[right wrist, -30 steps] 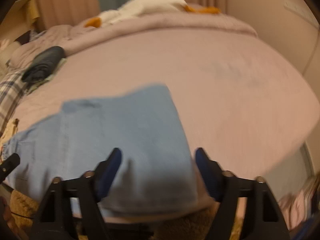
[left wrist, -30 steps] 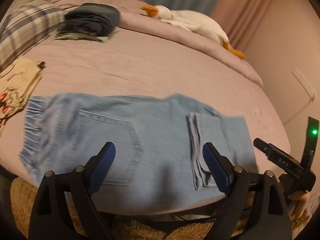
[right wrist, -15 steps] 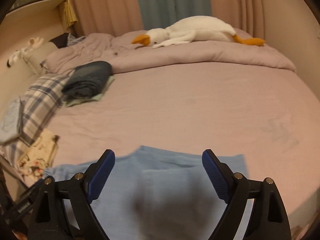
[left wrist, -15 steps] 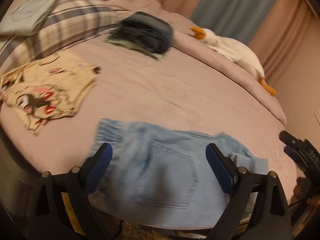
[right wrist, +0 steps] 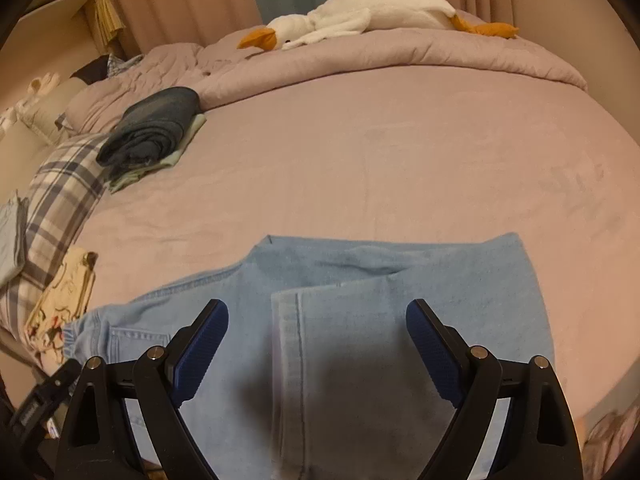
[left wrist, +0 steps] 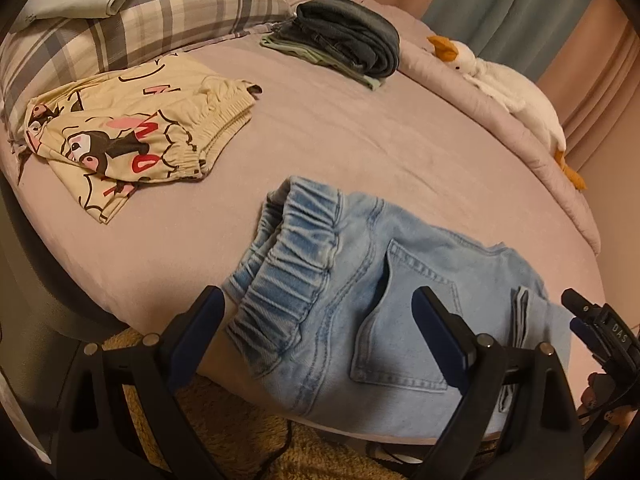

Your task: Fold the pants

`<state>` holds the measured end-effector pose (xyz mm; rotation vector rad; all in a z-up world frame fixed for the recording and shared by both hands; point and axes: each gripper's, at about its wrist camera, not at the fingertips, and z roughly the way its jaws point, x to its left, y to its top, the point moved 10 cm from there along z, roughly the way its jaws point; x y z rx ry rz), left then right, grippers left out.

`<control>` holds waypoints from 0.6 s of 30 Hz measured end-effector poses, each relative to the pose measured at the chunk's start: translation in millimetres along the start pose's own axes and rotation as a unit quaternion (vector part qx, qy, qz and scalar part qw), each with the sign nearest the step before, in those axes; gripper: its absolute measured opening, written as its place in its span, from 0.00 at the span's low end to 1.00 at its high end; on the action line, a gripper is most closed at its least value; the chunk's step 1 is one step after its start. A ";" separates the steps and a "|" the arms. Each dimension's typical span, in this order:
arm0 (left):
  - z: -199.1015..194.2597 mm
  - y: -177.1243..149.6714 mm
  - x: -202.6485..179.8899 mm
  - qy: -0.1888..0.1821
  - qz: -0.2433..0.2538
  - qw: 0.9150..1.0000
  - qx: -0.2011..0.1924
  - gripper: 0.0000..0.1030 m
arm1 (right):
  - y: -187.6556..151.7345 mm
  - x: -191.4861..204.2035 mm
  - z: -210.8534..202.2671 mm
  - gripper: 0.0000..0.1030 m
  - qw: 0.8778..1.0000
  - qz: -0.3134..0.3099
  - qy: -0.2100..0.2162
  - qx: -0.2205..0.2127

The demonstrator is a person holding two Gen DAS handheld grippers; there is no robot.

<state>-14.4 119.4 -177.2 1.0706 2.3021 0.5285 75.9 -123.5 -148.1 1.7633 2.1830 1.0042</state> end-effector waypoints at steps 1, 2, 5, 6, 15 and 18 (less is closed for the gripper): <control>1.0 -0.9 0.3 -0.001 0.000 1.000 0.002 0.93 | 0.2 -0.5 0.1 0.87 1.000 -0.001 -0.001 0.000; 2.9 -0.3 1.9 -0.001 -0.002 1.000 0.003 0.93 | 0.2 -1.2 -0.5 0.87 1.000 -0.001 -0.002 0.000; 8.7 -4.1 9.4 0.005 -0.007 1.000 0.013 0.93 | 0.9 -1.7 -1.8 0.87 1.000 -0.001 0.000 -0.002; 11.6 -6.4 14.7 0.010 -0.011 1.000 0.018 0.93 | 0.5 -1.3 -1.8 0.87 1.000 -0.002 0.002 -0.003; 26.4 -14.6 26.1 -0.040 -0.059 0.997 0.034 0.89 | -2.5 3.7 2.8 0.87 1.000 -0.008 0.012 0.005; 27.2 -14.2 18.8 -0.056 -0.051 0.997 0.028 0.80 | -4.0 5.1 4.2 0.87 1.000 -0.009 0.015 0.008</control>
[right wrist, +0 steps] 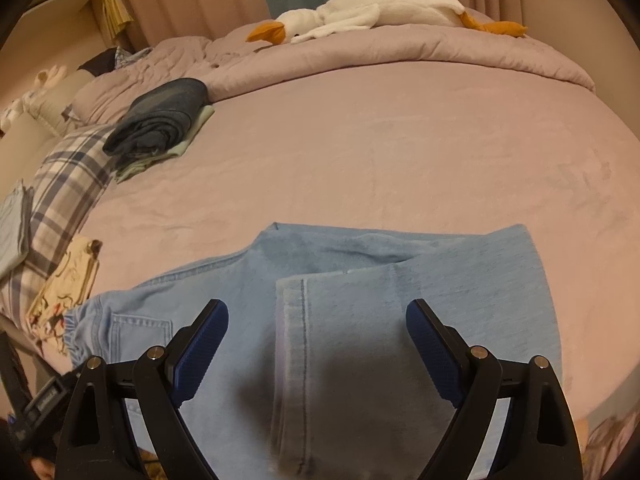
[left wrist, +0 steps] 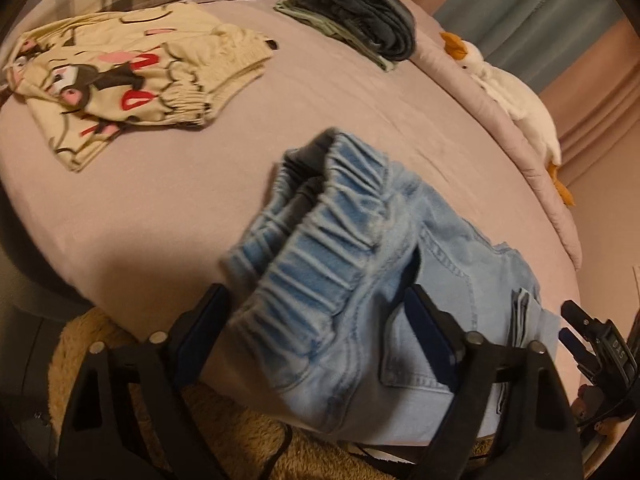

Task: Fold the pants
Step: 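Grasp the elastic waistband with the left tool and lift it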

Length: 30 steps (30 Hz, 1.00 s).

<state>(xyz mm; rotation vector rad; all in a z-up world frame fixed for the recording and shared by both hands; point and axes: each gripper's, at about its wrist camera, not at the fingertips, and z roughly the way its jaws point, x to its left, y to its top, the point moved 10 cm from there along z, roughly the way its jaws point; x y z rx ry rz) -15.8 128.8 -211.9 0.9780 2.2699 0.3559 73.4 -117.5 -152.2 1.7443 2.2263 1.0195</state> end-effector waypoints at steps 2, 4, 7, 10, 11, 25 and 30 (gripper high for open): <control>3.3 0.7 -3.7 -0.011 0.000 1.000 0.000 0.71 | -0.7 0.1 1.1 0.87 1.000 0.000 0.001 0.002; 6.0 2.3 -2.4 -0.009 -0.005 1.000 -0.004 0.63 | -1.6 0.6 2.7 0.87 1.000 0.000 0.002 0.005; 7.5 4.8 -1.5 -0.009 -0.008 1.000 -0.001 0.48 | -2.9 1.7 4.7 0.87 1.000 0.001 0.001 0.007; 4.9 3.5 -4.2 -0.022 -0.021 1.000 0.005 0.39 | -4.0 3.2 6.0 0.87 1.000 0.000 0.003 0.009; 3.2 3.6 -6.8 -0.020 -0.017 1.000 0.006 0.38 | -4.2 3.4 6.5 0.87 1.000 0.000 0.003 0.010; -47.5 18.3 -99.8 -0.090 0.062 0.993 -0.049 0.31 | -1.5 -17.3 -1.5 0.87 1.000 0.026 0.007 0.000; -46.2 10.0 -144.7 -0.109 0.112 0.987 -0.041 0.31 | 0.3 -29.1 -9.2 0.87 0.999 0.038 0.010 -0.009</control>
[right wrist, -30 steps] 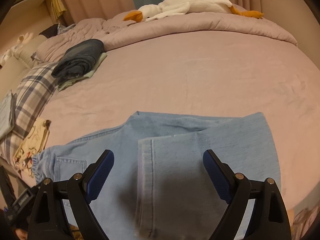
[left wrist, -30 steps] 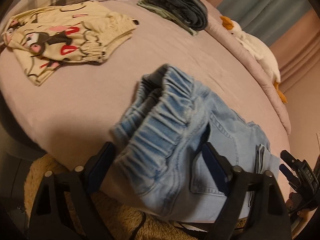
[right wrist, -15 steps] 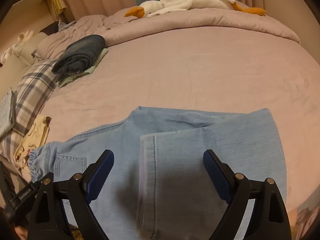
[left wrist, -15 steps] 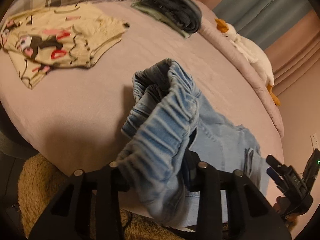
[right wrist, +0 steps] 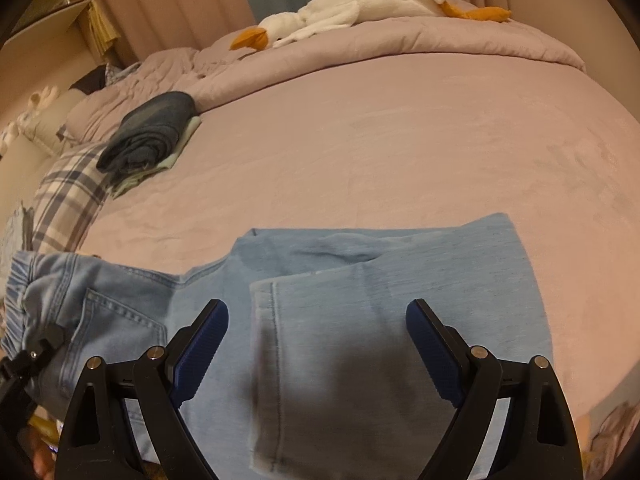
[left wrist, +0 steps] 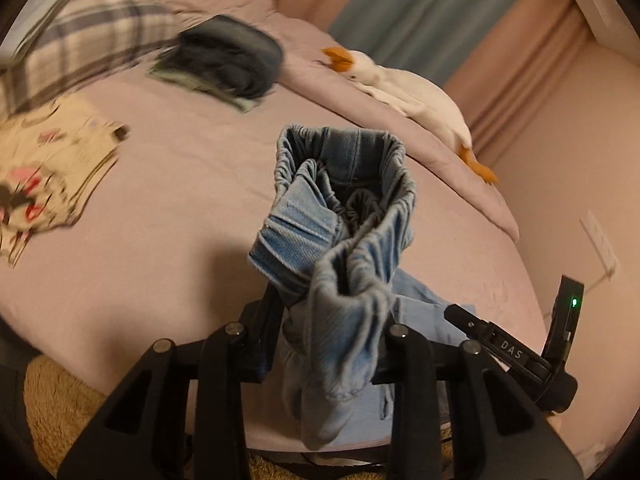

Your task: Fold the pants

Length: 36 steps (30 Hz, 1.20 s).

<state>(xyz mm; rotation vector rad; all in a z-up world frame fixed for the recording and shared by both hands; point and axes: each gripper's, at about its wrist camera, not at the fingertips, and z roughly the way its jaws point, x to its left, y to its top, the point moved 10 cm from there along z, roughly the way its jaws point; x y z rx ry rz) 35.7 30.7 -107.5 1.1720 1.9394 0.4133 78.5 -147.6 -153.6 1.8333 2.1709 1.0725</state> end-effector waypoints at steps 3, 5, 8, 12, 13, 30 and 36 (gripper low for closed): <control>7.1 -4.0 -24.6 -0.018 0.024 0.999 0.012 0.31 | 2.9 -9.1 -4.5 0.87 1.000 0.007 -0.003 -0.006; 13.7 -8.4 -39.9 -0.025 0.041 0.999 0.019 0.31 | 4.4 -15.3 -6.8 0.87 1.000 0.015 -0.005 -0.010; 26.0 -18.0 -59.1 -0.027 0.071 0.997 0.030 0.31 | 6.0 -22.6 -8.5 0.87 1.000 0.024 -0.002 -0.011; 47.8 -35.1 -78.1 -0.043 0.090 0.993 0.065 0.26 | 6.6 -32.8 -10.0 0.87 0.999 0.035 -0.003 -0.012; 52.9 -39.0 -81.7 -0.049 0.094 0.992 0.074 0.25 | 6.6 -35.8 -10.6 0.87 0.999 0.037 -0.005 -0.012; 119.8 -84.8 -90.7 0.006 0.149 0.980 0.131 0.26 | 5.8 -72.8 -11.9 0.88 0.996 0.085 -0.012 -0.008; 122.0 -87.3 -91.4 0.003 0.143 0.981 0.135 0.27 | 5.1 -76.1 -10.1 0.88 0.996 0.089 -0.013 -0.002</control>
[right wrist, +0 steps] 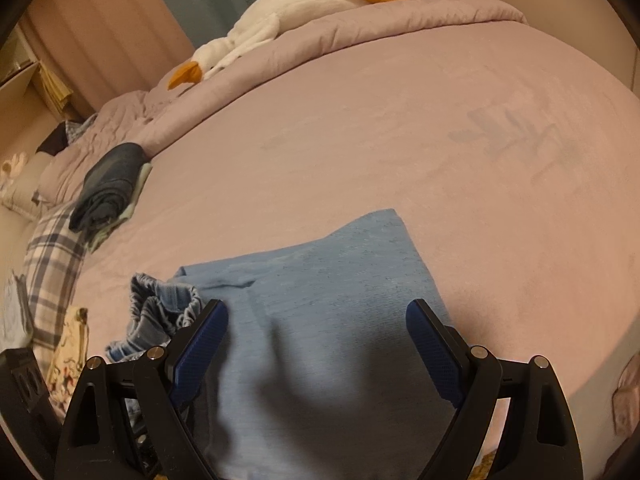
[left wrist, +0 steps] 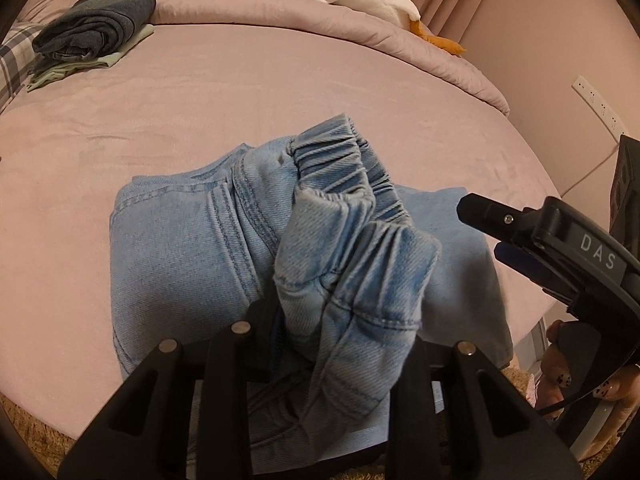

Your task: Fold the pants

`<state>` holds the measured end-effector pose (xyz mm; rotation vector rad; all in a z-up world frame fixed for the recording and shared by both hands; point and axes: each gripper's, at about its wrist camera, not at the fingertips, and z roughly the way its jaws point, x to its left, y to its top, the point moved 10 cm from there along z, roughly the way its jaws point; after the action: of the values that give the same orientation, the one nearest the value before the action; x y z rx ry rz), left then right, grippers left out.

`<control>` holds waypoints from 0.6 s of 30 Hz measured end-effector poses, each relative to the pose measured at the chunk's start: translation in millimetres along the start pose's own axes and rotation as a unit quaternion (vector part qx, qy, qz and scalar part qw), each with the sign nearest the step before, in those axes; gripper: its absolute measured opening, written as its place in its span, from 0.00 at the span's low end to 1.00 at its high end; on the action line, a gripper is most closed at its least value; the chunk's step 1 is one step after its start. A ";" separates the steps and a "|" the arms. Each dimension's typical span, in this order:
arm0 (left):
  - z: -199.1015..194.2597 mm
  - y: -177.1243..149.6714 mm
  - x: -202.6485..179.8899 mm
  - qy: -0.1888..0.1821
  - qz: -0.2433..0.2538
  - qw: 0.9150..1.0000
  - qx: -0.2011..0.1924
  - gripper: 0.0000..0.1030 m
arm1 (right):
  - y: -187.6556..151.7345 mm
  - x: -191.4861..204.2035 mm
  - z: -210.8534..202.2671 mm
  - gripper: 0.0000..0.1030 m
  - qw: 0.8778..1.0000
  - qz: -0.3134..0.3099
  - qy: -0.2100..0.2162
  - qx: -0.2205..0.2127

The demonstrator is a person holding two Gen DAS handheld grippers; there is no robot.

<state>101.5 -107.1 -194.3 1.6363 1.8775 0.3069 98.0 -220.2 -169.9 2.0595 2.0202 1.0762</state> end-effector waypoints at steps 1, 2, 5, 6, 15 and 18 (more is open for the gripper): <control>-0.4 -0.6 -0.9 0.000 0.000 1.000 0.000 0.27 | -0.3 1.0 0.2 0.88 1.000 -0.001 0.000 0.001; -0.3 -0.5 -0.7 0.000 0.000 1.000 0.000 0.28 | -0.2 1.3 0.2 0.87 1.000 -0.002 -0.001 0.001; -0.7 0.1 -2.8 -0.004 0.004 1.000 0.000 0.31 | -0.5 3.0 0.8 0.88 1.000 -0.006 -0.001 0.003; -0.6 -0.6 -5.2 -0.009 0.005 1.000 0.002 0.34 | -0.6 2.9 0.9 0.88 1.000 -0.007 -0.001 0.004; -39.0 -3.6 -31.7 -0.115 -0.016 0.993 0.006 0.80 | 0.9 3.6 -6.2 0.88 1.000 -0.009 -0.001 -0.003; -60.5 -0.2 -16.9 -0.104 -0.028 0.994 -0.021 0.88 | -0.2 6.8 -10.2 0.88 1.000 -0.010 0.013 -0.004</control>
<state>66.5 -109.9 -142.2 1.5215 1.7441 0.1450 91.9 -218.4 -159.4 2.0264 2.0412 1.1126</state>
